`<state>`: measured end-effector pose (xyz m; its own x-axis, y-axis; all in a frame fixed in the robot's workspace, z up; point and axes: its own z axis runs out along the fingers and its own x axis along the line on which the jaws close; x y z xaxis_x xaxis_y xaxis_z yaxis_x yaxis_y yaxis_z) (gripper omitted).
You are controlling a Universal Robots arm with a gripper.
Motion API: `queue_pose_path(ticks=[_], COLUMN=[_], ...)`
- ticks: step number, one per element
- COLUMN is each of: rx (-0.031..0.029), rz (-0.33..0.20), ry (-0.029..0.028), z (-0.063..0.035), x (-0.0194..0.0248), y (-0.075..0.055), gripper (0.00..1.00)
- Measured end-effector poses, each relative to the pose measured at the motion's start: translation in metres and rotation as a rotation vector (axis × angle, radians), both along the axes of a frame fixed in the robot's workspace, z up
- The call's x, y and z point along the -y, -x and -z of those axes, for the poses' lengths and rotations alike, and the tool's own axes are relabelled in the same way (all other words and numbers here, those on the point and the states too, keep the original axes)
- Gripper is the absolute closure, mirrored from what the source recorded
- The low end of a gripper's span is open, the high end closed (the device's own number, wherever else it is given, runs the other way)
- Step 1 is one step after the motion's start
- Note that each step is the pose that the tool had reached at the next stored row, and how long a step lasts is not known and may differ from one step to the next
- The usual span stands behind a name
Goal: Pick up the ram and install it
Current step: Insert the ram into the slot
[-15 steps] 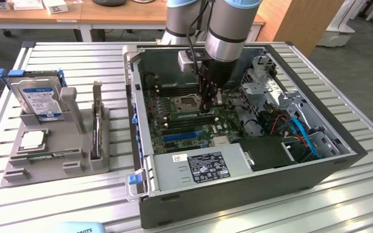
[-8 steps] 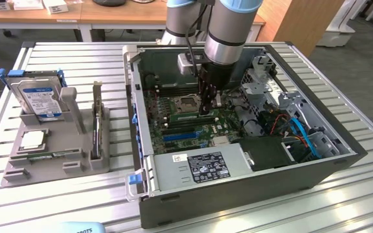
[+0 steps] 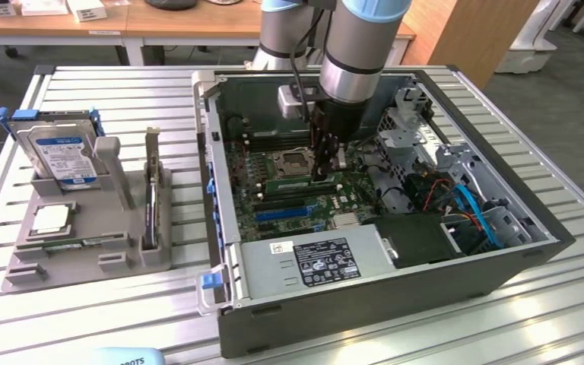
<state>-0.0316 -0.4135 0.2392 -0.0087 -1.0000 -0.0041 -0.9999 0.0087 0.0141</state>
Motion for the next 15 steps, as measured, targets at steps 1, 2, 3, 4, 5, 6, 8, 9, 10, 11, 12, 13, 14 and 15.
queue_pose_path(ticks=[1,2,3,4,5,6,8,9,10,11,12,13,14,15], rx=[0.0000,0.0000,0.0000,0.0001,0.0001,0.0001,0.0003,0.0002,0.0001,0.0000,0.0000,0.0001,0.0000,0.0000], rz=[0.000,0.000,0.000,0.000,0.000,0.000,0.000,0.000,0.000,0.000,0.000,0.000,0.000,0.000], ry=[0.0001,0.0001,0.0000,-0.0002,-0.0001,-0.0001,-0.0006,-0.0003,-0.0002,0.0000,0.0000,0.0000,-0.0001,-0.0001], z=[0.0001,0.0001,0.0001,0.0002,0.0002,0.0003,0.0012,0.0016,0.0018,0.0018,0.0018,0.0018,0.0018,0.0018], x=[0.0000,0.0000,0.0000,0.0000,0.0000,0.0000,-0.0001,-0.0001,0.0000,0.0000,0.0000,0.0000,0.0000,0.0000], y=[0.0000,0.0000,0.0000,0.0000,0.0000,0.0000,-0.0001,0.0000,0.0000,0.0000,0.0000,0.0000,0.0000,0.0002], gripper=[0.88,0.88,0.88,0.88,0.88,0.88,0.88,0.88,0.88,0.88,0.88,0.88,0.88,0.88])
